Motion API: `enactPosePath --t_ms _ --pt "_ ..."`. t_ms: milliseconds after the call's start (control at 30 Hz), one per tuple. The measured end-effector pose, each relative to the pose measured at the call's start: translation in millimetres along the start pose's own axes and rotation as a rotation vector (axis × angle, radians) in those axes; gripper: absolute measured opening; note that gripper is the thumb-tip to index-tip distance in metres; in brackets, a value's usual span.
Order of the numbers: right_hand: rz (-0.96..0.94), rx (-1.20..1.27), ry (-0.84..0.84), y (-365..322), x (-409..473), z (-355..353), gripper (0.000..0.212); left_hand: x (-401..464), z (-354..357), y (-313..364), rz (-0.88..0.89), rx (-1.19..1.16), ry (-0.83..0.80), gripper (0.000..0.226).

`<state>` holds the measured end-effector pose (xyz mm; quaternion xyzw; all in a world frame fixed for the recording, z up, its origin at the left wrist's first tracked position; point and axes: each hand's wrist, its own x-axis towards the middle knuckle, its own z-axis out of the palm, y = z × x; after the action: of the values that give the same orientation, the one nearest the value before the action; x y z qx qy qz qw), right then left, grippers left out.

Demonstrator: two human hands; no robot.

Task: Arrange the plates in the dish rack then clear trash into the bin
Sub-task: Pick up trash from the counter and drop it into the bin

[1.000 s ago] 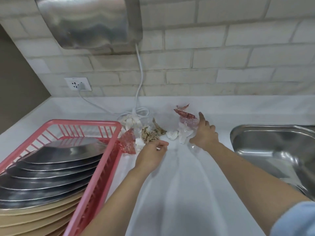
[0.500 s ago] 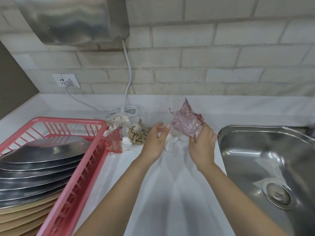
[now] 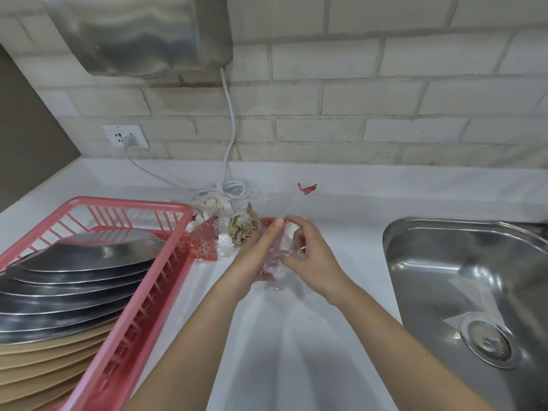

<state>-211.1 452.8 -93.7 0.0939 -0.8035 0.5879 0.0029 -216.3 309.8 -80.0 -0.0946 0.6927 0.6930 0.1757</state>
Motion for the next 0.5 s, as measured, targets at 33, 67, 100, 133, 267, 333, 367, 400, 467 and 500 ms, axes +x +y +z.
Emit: enactPosePath --t_ms 33,67,100,133,267,333,367,400,467,500 --pt "-0.015 0.004 0.053 -1 -2 7 0.056 -2 -5 -2 -0.031 -0.061 -0.064 0.064" --pt "-0.032 -0.041 0.112 0 -4 16 0.051 -4 -9 -4 -0.058 -0.115 -0.117 0.06" --pt "-0.049 -0.135 0.162 4 -5 24 0.046 -6 -12 -5 -0.083 -0.157 -0.136 0.056" --pt "-0.05 -0.232 0.187 7 -4 30 0.042 -5 -14 -9 -0.099 -0.175 -0.108 0.053" --pt "0.067 -0.354 -0.017 15 5 31 0.05 3 -18 -23 -0.134 -0.224 0.227 0.026" --pt "0.103 -0.313 -0.162 17 12 22 0.043 8 -27 -30 -0.113 -0.299 0.349 0.02" --pt "0.108 -0.303 -0.184 19 17 17 0.036 12 -32 -33 -0.088 -0.306 0.381 0.023" --pt "0.11 -0.314 -0.166 24 23 13 0.03 14 -37 -36 -0.069 -0.29 0.399 0.03" --pt "0.112 -0.393 -0.044 35 40 6 0.03 17 -41 -41 -0.053 -0.243 0.435 0.035" --pt "0.115 -0.447 0.021 40 48 4 0.036 18 -39 -42 -0.038 -0.232 0.445 0.023"
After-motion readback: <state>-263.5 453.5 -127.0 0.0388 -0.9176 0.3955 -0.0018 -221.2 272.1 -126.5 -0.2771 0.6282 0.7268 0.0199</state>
